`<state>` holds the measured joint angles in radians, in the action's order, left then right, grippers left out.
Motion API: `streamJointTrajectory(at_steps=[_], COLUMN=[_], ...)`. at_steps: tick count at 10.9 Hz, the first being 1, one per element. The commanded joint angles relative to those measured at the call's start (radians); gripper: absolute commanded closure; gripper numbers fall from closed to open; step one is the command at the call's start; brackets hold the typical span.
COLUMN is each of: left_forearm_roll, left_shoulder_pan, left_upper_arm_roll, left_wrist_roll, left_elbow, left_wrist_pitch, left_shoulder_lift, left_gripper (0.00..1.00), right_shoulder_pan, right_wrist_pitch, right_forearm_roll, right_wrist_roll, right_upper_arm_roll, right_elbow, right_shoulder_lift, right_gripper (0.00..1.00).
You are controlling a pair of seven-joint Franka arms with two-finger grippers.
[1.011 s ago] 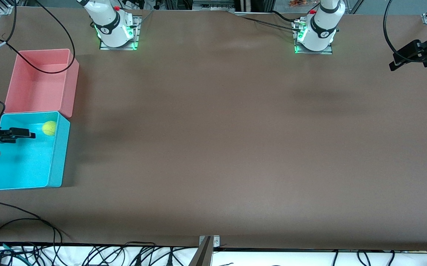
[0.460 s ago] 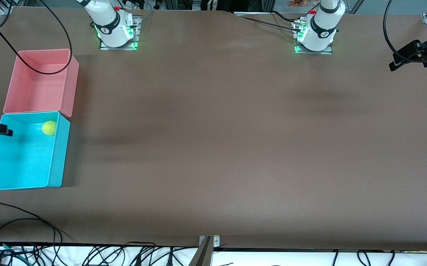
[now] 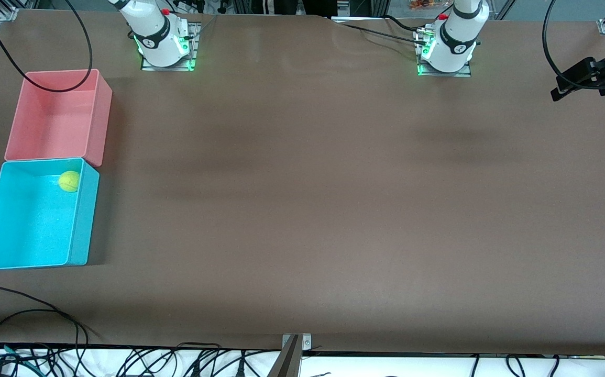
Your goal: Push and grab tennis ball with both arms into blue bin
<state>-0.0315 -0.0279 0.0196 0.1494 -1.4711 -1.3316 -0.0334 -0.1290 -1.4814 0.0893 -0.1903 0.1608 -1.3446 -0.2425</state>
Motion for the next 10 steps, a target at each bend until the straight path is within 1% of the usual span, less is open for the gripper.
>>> streamJointTrajectory(at_steps=[1, 3, 4, 7, 10], left_forearm_roll=[-0.011, -0.013, -0.012, -0.011, -0.013], left_shoulder_pan=[0.002, 0.002, 0.002, 0.002, 0.002], left_upper_arm_roll=[0.0, -0.001, 0.002, 0.0, 0.0], left_wrist_roll=[0.015, 0.013, 0.015, 0.015, 0.015], left_elbow=[0.025, 0.026, 0.023, 0.025, 0.025], left_wrist_pitch=[0.02, 0.02, 0.022, 0.022, 0.022], left_shoulder_lift=[0.007, 0.007, 0.007, 0.007, 0.007], left_gripper=[0.0, 0.0, 0.0, 0.0, 0.0], right_shoulder_pan=[0.076, 0.15, 0.169, 0.186, 0.189], right_wrist_pitch=[-0.08, -0.224, -0.265, -0.263, -0.179], right_forearm_roll=[-0.032, -0.052, -0.052, -0.085, -0.091], right_wrist_roll=[0.146, 0.268, 0.302, 0.353, 0.351], right_upper_arm_roll=[-0.018, -0.017, -0.017, -0.033, -0.047], right_elbow=[-0.221, -0.406, -0.459, -0.472, -0.433], right_shoulder_lift=[0.197, 0.337, 0.369, 0.393, 0.405], right_gripper=[0.0, 0.0, 0.0, 0.0, 0.0])
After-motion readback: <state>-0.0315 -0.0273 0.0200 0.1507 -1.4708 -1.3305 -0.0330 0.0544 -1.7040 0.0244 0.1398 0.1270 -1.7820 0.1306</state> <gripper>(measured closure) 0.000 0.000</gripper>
